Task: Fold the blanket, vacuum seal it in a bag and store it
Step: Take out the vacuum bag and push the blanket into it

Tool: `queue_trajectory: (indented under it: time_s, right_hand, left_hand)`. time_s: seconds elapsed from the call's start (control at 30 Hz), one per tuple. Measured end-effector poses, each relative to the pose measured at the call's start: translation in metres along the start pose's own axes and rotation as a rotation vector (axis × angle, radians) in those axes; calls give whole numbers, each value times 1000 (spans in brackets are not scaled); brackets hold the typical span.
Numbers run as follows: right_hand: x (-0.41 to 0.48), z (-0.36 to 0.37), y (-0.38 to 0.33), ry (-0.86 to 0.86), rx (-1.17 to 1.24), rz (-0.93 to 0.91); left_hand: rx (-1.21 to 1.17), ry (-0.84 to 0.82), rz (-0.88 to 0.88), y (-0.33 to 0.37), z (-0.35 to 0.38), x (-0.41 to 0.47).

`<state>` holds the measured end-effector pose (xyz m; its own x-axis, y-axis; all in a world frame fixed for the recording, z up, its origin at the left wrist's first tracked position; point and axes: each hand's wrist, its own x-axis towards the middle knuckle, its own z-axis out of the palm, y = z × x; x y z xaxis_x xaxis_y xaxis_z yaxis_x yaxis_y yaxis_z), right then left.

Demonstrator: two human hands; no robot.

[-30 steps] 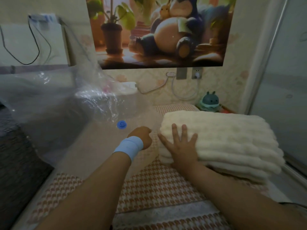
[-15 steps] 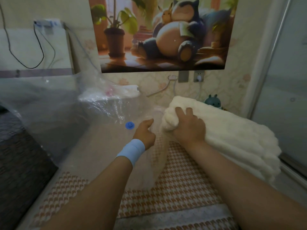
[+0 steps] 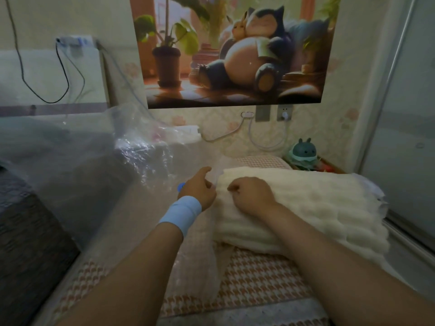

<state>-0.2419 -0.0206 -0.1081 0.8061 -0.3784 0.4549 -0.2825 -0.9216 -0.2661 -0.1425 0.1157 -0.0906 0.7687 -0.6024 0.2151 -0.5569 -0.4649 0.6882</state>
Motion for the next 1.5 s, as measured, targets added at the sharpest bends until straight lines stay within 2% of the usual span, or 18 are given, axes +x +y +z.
queue_trajectory:
  time_s: [0.07,0.13,0.2,0.33,0.53,0.67,0.73,0.8,0.83,0.87,0.93,1.03,1.1,1.13,1.23,1.27,1.4,1.5]
  right_hand:
    - [8,-2,9,-2,-109,9]
    - [16,-2,16,-123,-217,79]
    - [23,0,22,-259,-222,155]
    - [24,9,21,-460,-291,104]
    - [20,11,7,-432,-364,-19]
    - [20,4,19,-421,-309,-62]
    - [18,3,21,-404,-286,-80]
    - [16,3,20,-394,-293,-107]
    - [15,3,19,-395,-308,-119]
    - [14,4,19,-400,-319,-128]
    - [12,5,19,-408,-309,-125]
    - [11,2,22,-384,-273,-100]
    - [12,2,23,-340,-253,-99]
    - [12,2,24,-320,-241,-95]
    - [12,6,28,-223,-190,-36]
    - [12,7,30,-186,-193,-4]
    - [2,4,27,-31,-303,15]
    - [-13,-3,16,54,-350,-72]
  left_hand:
    - [16,-21,-41,0,1,7]
    - [71,-85,-69,4,3,15]
    - [180,-144,-66,9,6,24]
    - [414,-168,-41,13,9,54]
    - [556,-226,-22,7,24,84]
    - [470,12,-82,-1,18,97]
    - [339,187,-68,-1,10,100]
    - [40,354,-50,2,3,99]
    - [-175,375,-44,7,1,97]
    - [-344,347,-36,13,1,96]
    - [-437,175,12,28,3,92]
    - [-394,-208,24,37,16,80]
    - [-211,-356,65,28,25,73]
    - [-188,-358,82,24,30,69]
    - [-352,-219,122,23,30,49]
    - [-317,-195,148,23,29,43]
    - [108,-266,194,14,26,23]
    - [282,-335,227,9,24,10]
